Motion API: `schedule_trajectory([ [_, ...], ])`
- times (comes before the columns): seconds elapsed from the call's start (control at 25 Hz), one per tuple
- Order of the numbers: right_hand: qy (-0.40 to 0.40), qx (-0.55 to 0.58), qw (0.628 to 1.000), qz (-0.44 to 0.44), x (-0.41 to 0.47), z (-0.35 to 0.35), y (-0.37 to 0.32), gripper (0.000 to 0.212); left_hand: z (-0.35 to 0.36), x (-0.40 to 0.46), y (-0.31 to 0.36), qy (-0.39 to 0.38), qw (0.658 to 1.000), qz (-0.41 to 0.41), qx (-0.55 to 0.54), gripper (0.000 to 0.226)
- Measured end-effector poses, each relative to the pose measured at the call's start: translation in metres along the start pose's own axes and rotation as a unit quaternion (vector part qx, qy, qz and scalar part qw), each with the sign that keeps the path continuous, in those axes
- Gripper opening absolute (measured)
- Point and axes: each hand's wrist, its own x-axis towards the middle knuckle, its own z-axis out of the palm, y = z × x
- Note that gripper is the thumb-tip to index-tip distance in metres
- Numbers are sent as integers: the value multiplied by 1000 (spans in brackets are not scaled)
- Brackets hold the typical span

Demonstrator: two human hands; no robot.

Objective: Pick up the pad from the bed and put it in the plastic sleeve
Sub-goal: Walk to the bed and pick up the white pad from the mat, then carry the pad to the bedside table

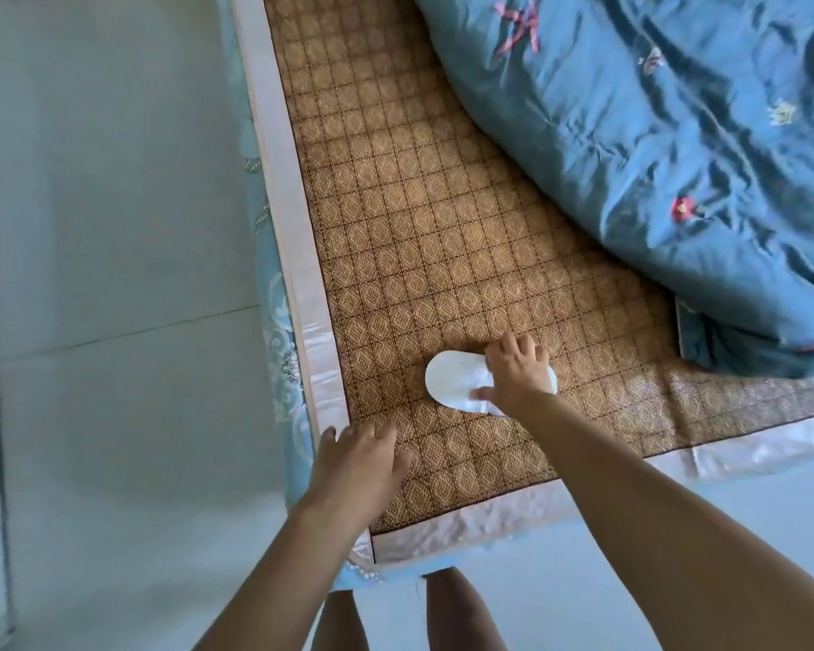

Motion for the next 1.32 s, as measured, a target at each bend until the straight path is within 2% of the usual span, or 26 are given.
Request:
schedule_trajectory([
  [0.16, -22, 73, 997, 33, -10, 5, -4, 75, -1, -6, 0, 16, 1000, 0, -14, 45],
  [0.32, -23, 66, 997, 46, -20, 15, -10, 65, -1, -10, -1, 50, 999, -4, -17, 41],
  [0.44, -35, 160, 985, 53, -33, 17, -14, 53, 0, -20, -3, 63, 998, -3, -16, 41],
  [0.64, -34, 388, 918, 72, -66, 0, -16, 33, -11, -53, -4, 79, 996, -21, -31, 45],
  [0.8, -30, 483, 874, 56, -103, -35, -31, 26, -30, -99, -12, 105, 992, -52, -43, 42],
  [1.04, -21, 549, 835, 7, -167, -101, -79, 27, -48, -184, -38, 158, 980, -98, -74, 43],
  [1.2, -20, 593, 804, -28, -215, -141, -135, 26, -51, -243, -72, 186, 972, -117, -84, 47],
  [1.32, -12, 606, 794, -36, -245, -160, -186, 18, -55, -278, -109, 220, 965, -121, -70, 44],
])
